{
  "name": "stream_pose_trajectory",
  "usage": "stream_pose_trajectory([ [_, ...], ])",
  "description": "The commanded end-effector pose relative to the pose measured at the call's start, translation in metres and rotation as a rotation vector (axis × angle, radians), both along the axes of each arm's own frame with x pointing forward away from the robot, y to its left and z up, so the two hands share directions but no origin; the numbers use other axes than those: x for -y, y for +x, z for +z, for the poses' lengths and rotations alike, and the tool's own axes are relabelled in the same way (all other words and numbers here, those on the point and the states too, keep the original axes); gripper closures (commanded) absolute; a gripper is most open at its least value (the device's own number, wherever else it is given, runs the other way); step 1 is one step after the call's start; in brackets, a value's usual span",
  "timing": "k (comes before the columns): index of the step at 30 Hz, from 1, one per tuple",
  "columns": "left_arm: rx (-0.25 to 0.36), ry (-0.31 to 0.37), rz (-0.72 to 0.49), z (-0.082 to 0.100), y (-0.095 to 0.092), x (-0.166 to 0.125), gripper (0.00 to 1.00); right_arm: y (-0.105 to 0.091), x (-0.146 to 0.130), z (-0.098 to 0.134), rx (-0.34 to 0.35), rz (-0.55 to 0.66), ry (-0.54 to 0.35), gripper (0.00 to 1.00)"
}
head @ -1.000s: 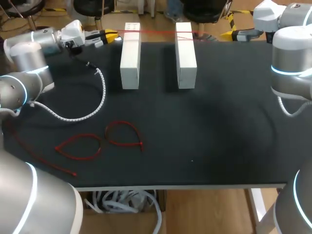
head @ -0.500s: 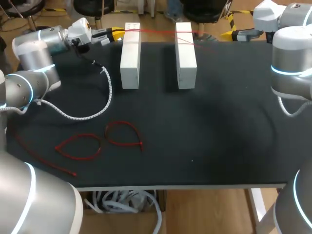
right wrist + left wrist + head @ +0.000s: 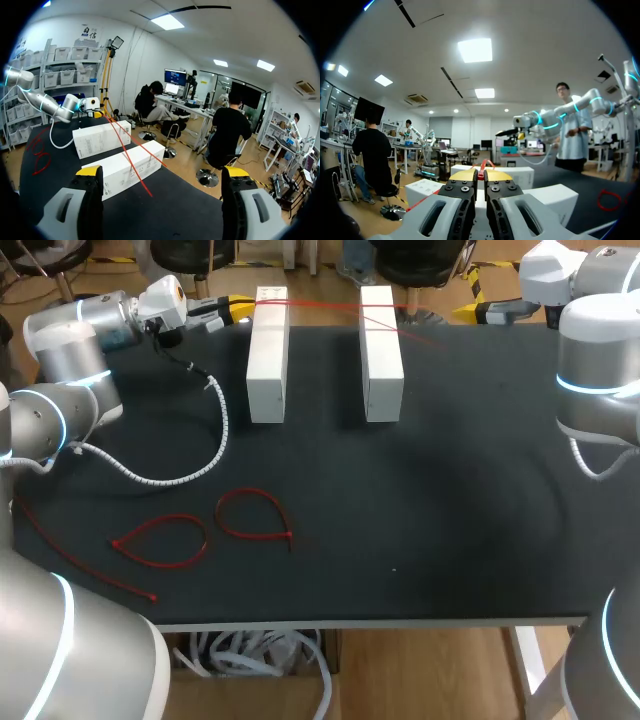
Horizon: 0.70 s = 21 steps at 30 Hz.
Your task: Grab the tape and strap the tape.
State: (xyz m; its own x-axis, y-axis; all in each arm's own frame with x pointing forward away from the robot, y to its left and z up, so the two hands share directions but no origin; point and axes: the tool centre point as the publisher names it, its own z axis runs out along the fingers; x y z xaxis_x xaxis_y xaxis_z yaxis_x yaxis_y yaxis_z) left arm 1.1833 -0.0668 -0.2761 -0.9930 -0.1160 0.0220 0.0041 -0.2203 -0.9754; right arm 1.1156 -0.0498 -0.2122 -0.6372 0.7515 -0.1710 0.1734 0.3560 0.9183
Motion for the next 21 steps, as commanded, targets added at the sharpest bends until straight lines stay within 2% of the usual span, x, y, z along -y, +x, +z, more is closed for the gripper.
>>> stream_pose_trajectory([
  [1,0.185,-0.012,-0.877,0.001,0.003,0.003,1.00,-0.001,0.000,-0.002,0.009,0.000,0.006,0.00],
  [2,0.209,-0.029,-0.872,0.003,0.002,0.004,1.00,-0.001,0.000,-0.002,0.009,0.000,0.006,0.00],
  [4,0.214,-0.053,-0.874,0.006,-0.003,0.008,1.00,-0.001,0.000,-0.002,0.009,0.000,0.006,0.00],
  [5,0.246,-0.077,-0.866,0.008,-0.004,0.010,1.00,-0.001,0.000,-0.002,0.009,0.000,0.006,0.00],
  [11,0.288,-0.174,-0.871,0.020,-0.017,0.021,1.00,-0.001,0.000,-0.002,0.009,0.000,0.006,0.00],
  [17,0.278,-0.274,-0.869,0.041,-0.036,0.028,1.00,-0.001,0.000,-0.002,0.009,0.000,0.006,0.00],
  [21,0.258,-0.298,-0.855,0.060,-0.050,0.030,1.00,-0.001,0.000,-0.002,0.009,0.000,0.006,0.00],
])
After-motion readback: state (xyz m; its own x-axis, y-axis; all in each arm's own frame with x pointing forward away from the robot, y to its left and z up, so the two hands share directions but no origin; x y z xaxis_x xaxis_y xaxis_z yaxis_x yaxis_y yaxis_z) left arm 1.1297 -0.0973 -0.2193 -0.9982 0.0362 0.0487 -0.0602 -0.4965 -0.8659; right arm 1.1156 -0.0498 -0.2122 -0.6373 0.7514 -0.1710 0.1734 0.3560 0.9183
